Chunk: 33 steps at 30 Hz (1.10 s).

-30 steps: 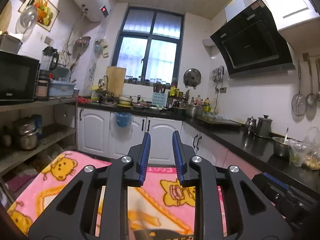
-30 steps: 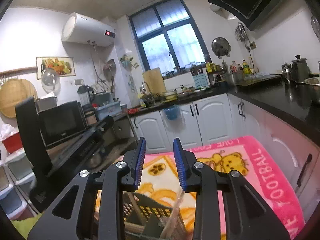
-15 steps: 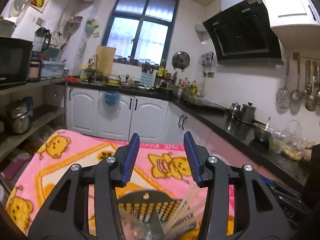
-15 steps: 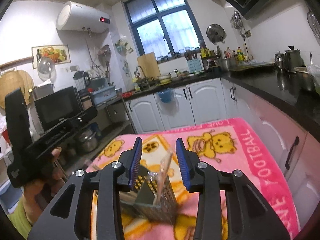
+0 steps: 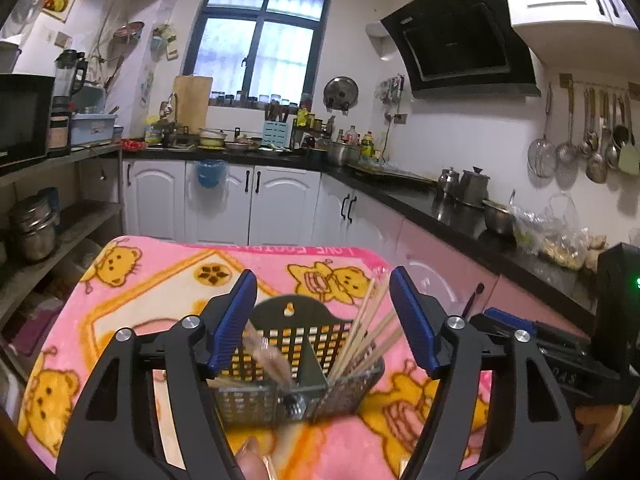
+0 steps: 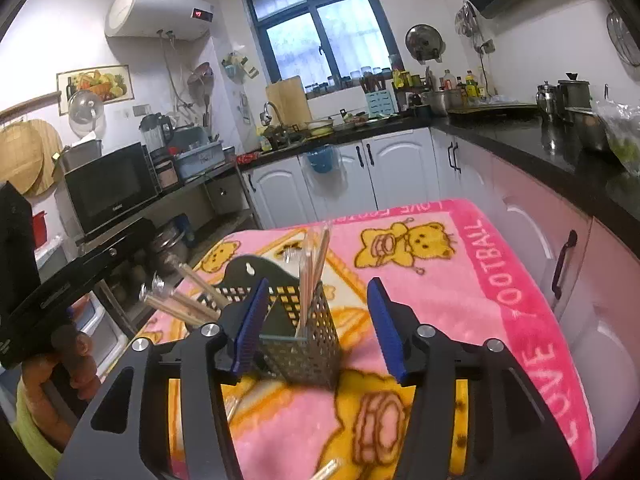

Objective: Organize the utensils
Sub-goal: 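Move both open tools back down toward the remaining chopstick pile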

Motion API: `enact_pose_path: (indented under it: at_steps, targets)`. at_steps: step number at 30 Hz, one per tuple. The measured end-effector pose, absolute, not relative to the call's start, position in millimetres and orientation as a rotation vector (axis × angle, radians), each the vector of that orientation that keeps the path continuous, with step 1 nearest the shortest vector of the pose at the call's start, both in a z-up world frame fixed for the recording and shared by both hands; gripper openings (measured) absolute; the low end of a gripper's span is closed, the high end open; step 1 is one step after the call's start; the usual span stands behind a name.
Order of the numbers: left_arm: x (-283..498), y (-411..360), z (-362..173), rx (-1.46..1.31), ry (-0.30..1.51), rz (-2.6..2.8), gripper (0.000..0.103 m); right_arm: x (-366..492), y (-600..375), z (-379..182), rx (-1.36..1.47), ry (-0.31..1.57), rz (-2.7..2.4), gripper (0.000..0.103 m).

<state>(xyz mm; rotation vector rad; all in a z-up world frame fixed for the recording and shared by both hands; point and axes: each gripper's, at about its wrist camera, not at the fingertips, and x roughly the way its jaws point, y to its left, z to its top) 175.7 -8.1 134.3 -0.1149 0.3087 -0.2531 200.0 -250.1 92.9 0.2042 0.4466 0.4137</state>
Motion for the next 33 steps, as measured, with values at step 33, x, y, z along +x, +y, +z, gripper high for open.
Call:
enact_pose_path:
  at_steps: [33]
  targets:
    - [141.2,-0.2,61.5,-0.045,0.478,-0.224,0.092,157.4,-241.8,38.8,0.162,0.586,0.427,0.061]
